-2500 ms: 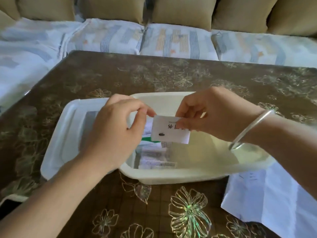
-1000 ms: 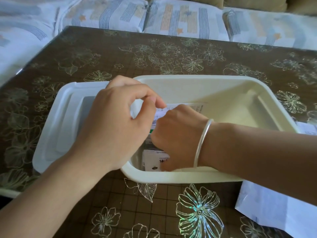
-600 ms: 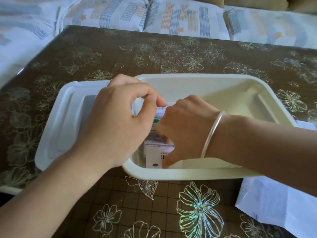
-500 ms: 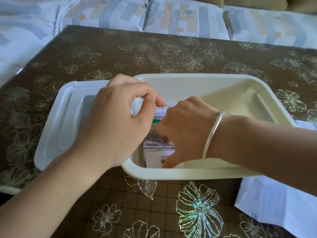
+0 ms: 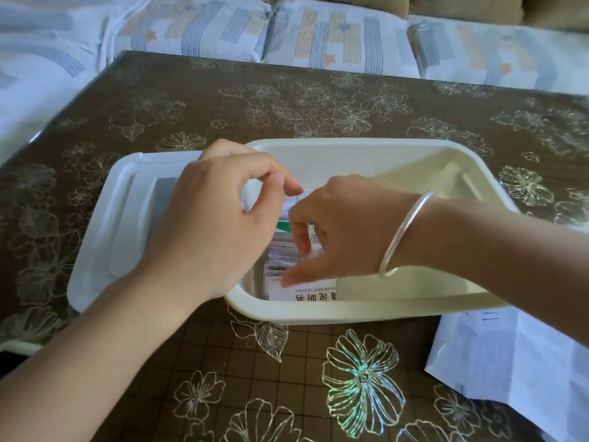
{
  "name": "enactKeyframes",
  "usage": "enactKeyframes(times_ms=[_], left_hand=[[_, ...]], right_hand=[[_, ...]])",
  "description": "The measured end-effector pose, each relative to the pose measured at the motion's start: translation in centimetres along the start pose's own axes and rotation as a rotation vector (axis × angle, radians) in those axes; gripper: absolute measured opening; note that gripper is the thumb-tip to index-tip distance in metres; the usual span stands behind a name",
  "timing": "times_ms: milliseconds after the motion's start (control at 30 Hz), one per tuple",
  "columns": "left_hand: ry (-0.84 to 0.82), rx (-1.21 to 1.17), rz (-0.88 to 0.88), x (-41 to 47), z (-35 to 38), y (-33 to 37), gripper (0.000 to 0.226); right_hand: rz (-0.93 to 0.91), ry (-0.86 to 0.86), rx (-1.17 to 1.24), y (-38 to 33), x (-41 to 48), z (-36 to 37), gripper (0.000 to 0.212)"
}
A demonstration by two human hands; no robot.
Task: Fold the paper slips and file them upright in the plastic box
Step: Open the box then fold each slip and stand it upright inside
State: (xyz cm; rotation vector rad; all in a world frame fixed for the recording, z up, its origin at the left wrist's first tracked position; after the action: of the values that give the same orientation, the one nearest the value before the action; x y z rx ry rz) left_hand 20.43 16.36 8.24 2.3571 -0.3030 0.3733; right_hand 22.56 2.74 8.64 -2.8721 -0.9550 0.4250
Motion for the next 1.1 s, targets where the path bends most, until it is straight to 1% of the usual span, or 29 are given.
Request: enactKeyframes(times_ms=[133,233,300,433,500,567,600,667,733,800,833,867,933,967,1000,1033,1067,1100], left_hand=[[0.081,0.036,0.049,-0.2,-0.6,0.6,0.027],[0.205,0.235,0.223,-0.7,-1.9,2.0,0.026],[0.242,0.279,0.295,-1.3,-2.4,3.1,0.026],[0.242,0.174,0.396,-3.4,-1.8,7.0,0.024],[0.220,0.099,0.477,-5.4,-0.4,9.7,0.023],[0.150,0.036,0.545,-7.8,2.1,12.1,0.022],[0.091,-0.002,0.561,-9.0,3.6,12.8,0.021],[-0.055,-0.059,0.564,-11.4,7.0,14.0,0.017],[-0.202,-0.057,0.551,-13.7,10.4,14.6,0.016],[-0.324,-0.045,0.535,-15.6,13.1,14.7,0.018],[-0.360,-0.047,0.528,-16.4,14.2,14.7,0.017],[-0.380,-0.048,0.520,-17.0,15.0,14.7,0.016],[-0.396,-0.044,0.483,-17.4,15.9,14.4,0.017],[-0.391,-0.034,0.467,-17.4,16.2,14.4,0.020],[-0.388,-0.017,0.454,-17.4,16.3,14.4,0.024],[-0.386,-0.001,0.442,-17.3,16.4,14.3,0.028],[-0.385,0.013,0.431,-17.0,16.4,14.2,0.030],[-0.380,0.026,0.427,-16.8,16.4,14.3,0.030]], right_hand=[[0.093,0.092,0.152,0.4,-1.2,-1.2,0.034],[0.141,0.194,0.319,0.5,-4.3,-2.3,0.025],[0.153,0.292,0.471,0.5,-7.3,-2.6,0.020],[0.222,0.455,0.726,1.0,-14.1,-1.2,0.018],[0.312,0.536,0.808,1.6,-17.7,1.0,0.019],[0.448,0.566,0.867,2.2,-20.9,4.1,0.019],[0.518,0.552,0.856,2.5,-22.2,5.8,0.019],[0.644,0.534,0.714,3.1,-25.0,9.2,0.020],[0.744,0.605,0.481,3.8,-27.6,11.7,0.019],[0.785,0.686,0.196,4.0,-29.8,12.7,0.012],[0.793,0.664,0.076,4.3,-30.7,13.5,0.017],[0.799,0.592,0.001,4.8,-31.5,14.1,0.037],[0.816,0.421,-0.016,6.2,-32.1,15.3,0.077],[0.825,0.348,-0.005,7.0,-32.5,15.7,0.092],[0.830,0.274,0.013,7.6,-32.8,16.0,0.102],[0.819,0.218,0.027,7.9,-32.9,16.1,0.105],[0.805,0.215,0.048,7.9,-33.0,16.2,0.103],[0.790,0.269,0.066,7.7,-33.1,16.0,0.100]])
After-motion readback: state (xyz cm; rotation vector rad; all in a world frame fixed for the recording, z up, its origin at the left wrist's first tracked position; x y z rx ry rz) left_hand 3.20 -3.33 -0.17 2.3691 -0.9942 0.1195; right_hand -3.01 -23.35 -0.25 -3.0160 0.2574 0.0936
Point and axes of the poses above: each hand's wrist, its own x-axis towards the middle knuckle, its own z-axis out of the palm, y = z × x, the point moved 3 cm from there along x, towards the middle knuckle, and after that the axes turned 1 degree about x, right-handed, at the moved point
